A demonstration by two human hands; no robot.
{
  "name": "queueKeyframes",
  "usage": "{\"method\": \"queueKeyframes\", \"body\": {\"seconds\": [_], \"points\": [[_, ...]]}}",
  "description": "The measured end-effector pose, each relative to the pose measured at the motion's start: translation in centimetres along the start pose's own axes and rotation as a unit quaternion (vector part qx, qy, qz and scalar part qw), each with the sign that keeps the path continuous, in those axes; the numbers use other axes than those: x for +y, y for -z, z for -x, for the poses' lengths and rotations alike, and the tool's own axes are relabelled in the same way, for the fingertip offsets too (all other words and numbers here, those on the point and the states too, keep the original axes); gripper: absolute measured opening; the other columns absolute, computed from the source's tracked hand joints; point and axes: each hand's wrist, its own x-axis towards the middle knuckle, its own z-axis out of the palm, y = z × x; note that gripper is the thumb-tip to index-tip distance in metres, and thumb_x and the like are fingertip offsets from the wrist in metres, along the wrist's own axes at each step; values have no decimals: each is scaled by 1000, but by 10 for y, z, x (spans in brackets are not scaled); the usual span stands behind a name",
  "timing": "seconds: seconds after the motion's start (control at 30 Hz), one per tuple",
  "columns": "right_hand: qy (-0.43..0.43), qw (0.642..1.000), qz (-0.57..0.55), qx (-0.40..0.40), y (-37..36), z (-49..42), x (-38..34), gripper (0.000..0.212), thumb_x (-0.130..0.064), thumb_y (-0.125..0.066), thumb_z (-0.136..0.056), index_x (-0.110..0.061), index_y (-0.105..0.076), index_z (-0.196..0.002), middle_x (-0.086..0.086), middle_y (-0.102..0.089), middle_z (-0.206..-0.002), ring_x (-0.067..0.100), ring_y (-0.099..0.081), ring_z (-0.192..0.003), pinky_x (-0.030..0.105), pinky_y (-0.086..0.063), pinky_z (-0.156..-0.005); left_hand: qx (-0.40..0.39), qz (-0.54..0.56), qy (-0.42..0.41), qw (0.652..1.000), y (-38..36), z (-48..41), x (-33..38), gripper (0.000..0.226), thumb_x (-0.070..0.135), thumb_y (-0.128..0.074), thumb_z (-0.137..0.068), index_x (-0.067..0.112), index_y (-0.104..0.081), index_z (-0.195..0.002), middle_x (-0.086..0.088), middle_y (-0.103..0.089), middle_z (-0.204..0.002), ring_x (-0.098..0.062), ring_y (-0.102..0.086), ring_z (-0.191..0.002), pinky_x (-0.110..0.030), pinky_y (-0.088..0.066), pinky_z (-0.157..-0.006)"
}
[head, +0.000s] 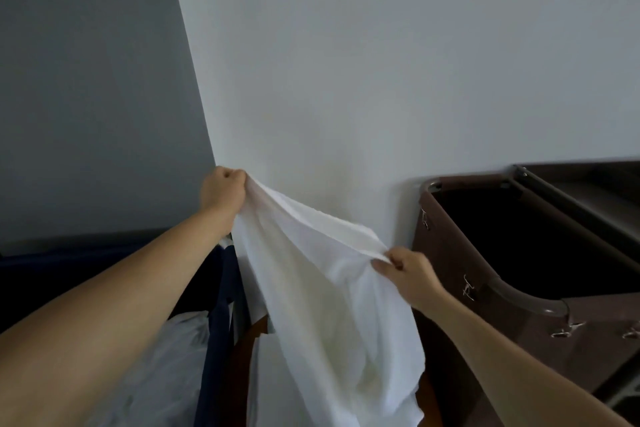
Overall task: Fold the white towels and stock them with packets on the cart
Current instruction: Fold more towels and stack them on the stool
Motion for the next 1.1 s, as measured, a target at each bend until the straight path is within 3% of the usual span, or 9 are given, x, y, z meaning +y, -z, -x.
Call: {"method": "queueKeyframes", "body": {"seconds": [0.1, 0.2, 0.27, 0.33, 0.5, 0.77, 0.87, 0.97, 1.1], "points": [[68, 998, -10, 11, 26, -11, -44, 28, -26, -70, -90, -15, -55, -68, -5, -48, -62, 14, -44, -58, 28, -33, -56, -92, -145, -40, 984, 6, 5, -19, 14, 17, -62, -79, 11, -57, -90, -5, -51, -87, -23, -49, -84, -29, -39, -63], [129, 991, 13, -24, 24, -15, -81, 17, -23, -74, -86, -19, -59, -78, -10, -55, -75, 7, -49, -68, 17, -35, -61, -325, -252, -192, 891, -5, 30, -10, 99, 17, -78, -73, 23, -22, -154, 1, -24, -154, -16, -22, -144, -35, -27, -116], [159, 985, 12, -62, 16, -13, -95, 20, -17, -78, -82, -26, -60, -78, -18, -59, -76, 0, -53, -70, 12, -36, -64, -473, -269, -239, 804, -21, 58, 0, 119, 25, -83, -71, 35, -1, -156, 15, -10, -159, -8, -6, -147, -35, -13, -121], [165, 982, -2, -93, 9, -7, -97, 27, -13, -80, -77, -32, -61, -78, -26, -64, -78, -8, -58, -73, 10, -40, -68, -534, -246, -205, 783, -37, 72, -5, 109, 29, -84, -71, 41, -13, -153, 14, -30, -155, -13, -31, -141, -35, -30, -117], [55, 985, -129, -95, -2, 9, -64, 51, -30, -87, -58, -29, -55, -99, 4, -67, -90, 13, -63, -79, 34, -53, -73, -433, -243, -250, 831, -50, 77, -15, 13, 17, -66, -82, 16, -57, -92, 4, -59, -87, -17, -58, -85, -29, -46, -73], [-68, 986, -38, -150, -9, 31, -19, 39, -28, -79, -66, -14, -71, -101, 4, -73, -96, 23, -69, -91, 44, -56, -85, -305, 40, -171, 936, -37, 64, 22, 27, 21, -53, -65, 2, -52, -85, -1, -51, -73, -13, -46, -63, -21, -36, -49], [-58, 995, -42, -66, 9, 22, -27, 30, -31, -71, -54, -19, -65, -81, 0, -65, -77, 23, -64, -76, 37, -53, -70, -313, -113, -197, 922, -24, 45, 2, 24, 22, -59, -76, 2, -51, -87, -3, -54, -79, -18, -50, -72, -28, -39, -59], [-10, 999, -20, -42, 25, 8, -41, 23, -13, -76, -72, -22, -54, -72, -5, -54, -69, 13, -52, -66, 29, -41, -60, -395, -394, -174, 811, -14, 36, -28, 31, 24, -72, -81, 17, -51, -102, 1, -58, -103, -20, -57, -94, -29, -46, -75], [83, 988, 61, -119, 12, 3, -69, 28, -17, -79, -69, -24, -60, -89, -6, -62, -82, 16, -60, -77, 30, -48, -68, -484, -317, -203, 790, -40, 77, -37, 87, 30, -81, -72, 30, -32, -144, 11, -52, -129, -14, -55, -113, -34, -49, -95]]}}
